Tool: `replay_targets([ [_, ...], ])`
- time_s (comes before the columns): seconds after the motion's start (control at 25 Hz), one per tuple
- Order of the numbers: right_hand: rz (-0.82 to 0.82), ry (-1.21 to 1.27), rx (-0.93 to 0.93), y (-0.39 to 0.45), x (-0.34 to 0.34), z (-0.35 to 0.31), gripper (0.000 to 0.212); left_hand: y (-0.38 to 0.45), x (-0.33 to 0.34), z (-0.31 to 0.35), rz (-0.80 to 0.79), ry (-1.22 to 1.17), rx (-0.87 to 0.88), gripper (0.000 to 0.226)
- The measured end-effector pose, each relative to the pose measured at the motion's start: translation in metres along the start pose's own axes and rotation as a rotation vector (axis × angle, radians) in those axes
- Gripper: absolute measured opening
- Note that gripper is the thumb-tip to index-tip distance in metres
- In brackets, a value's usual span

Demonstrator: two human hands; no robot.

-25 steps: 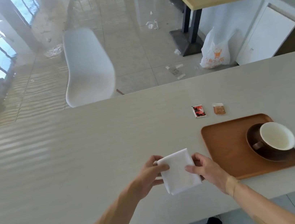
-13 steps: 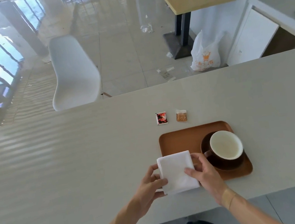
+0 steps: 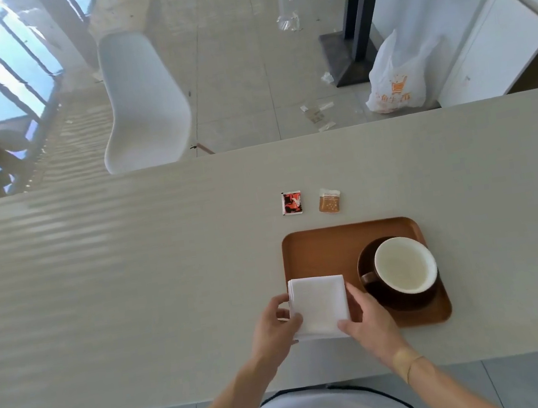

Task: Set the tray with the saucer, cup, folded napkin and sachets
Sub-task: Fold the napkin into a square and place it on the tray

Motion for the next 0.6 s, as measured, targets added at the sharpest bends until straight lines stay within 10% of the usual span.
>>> replay_targets([
  [0.6, 0.028, -0.322, -0.071, 0.020, 0.006, 0.001, 0.068, 0.023, 0.009, 0.005, 0.116, 0.763, 0.296, 0.045],
])
Point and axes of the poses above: each hand's wrist, its own y-axis towards the middle knuckle, its own x-axis out of the palm, z = x × y, the point moved 1 cm from there along y, towards the middle knuckle, and after that the axes turned 1 degree about y, right-handed, at the moved point
